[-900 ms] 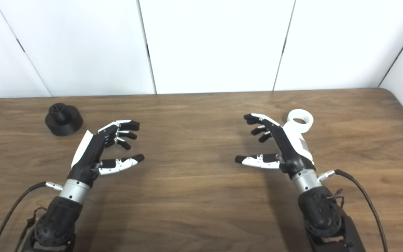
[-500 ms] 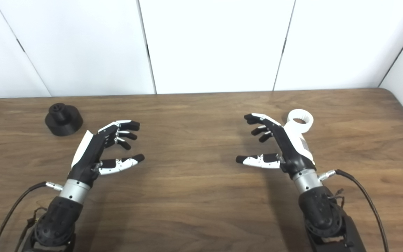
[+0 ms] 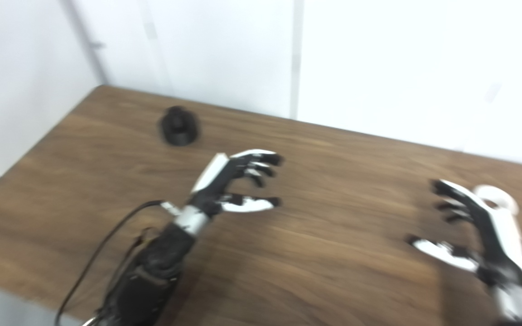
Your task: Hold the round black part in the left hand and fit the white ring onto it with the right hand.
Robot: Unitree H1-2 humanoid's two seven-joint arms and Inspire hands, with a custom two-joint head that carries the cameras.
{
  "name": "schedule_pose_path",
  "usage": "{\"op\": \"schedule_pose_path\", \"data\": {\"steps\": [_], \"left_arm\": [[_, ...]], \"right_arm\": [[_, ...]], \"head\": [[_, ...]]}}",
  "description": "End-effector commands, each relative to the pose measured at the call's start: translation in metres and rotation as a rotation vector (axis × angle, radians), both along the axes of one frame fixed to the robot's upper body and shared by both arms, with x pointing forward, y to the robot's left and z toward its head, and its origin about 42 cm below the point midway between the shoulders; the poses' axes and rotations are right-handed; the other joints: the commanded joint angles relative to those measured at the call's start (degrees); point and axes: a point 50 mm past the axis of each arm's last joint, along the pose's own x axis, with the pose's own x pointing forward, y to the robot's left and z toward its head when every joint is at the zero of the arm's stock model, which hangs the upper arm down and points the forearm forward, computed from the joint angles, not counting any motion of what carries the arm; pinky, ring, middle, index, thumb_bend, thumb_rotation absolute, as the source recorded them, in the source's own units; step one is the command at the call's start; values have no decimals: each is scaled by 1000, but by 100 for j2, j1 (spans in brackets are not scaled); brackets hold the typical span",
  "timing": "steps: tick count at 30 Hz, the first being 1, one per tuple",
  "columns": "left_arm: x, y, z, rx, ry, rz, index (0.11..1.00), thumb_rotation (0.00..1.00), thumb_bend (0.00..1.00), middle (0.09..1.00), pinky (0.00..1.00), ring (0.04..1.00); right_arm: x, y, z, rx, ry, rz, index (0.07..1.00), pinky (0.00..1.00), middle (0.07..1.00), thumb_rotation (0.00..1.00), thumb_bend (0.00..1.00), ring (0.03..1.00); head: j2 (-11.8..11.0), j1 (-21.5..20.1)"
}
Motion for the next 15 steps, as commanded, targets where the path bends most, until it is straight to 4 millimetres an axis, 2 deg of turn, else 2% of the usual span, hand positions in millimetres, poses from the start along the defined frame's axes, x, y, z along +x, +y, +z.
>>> {"op": "schedule_pose_path", "data": {"steps": [1, 5, 12, 13, 15], "left_arm": [[9, -4, 15, 6, -72, 6, 719, 65, 674, 751, 525, 673], [9, -3, 17, 22, -81, 23, 719, 95, 671, 757, 542, 679], [11, 1, 25, 44, -113, 49, 708, 111, 689, 742, 522, 668], [11, 2, 26, 46, -119, 62, 711, 93, 660, 746, 523, 672], [11, 7, 31, 61, -136, 101, 699, 87, 668, 736, 515, 660]], "right_arm": [[4, 0, 17, 8, -80, 25, 783, 582, 765, 154, 659, 683], [3, -1, 18, 7, -51, 18, 802, 579, 802, 164, 635, 708], [4, -3, 19, 19, -53, 16, 796, 580, 789, 156, 660, 704], [4, -3, 19, 18, -56, 16, 794, 577, 786, 159, 662, 700], [4, -4, 19, 13, -56, 15, 792, 570, 782, 160, 664, 694]], "head": [[-2, 17], [-2, 17], [-18, 4], [-18, 4], [-18, 4]]}}
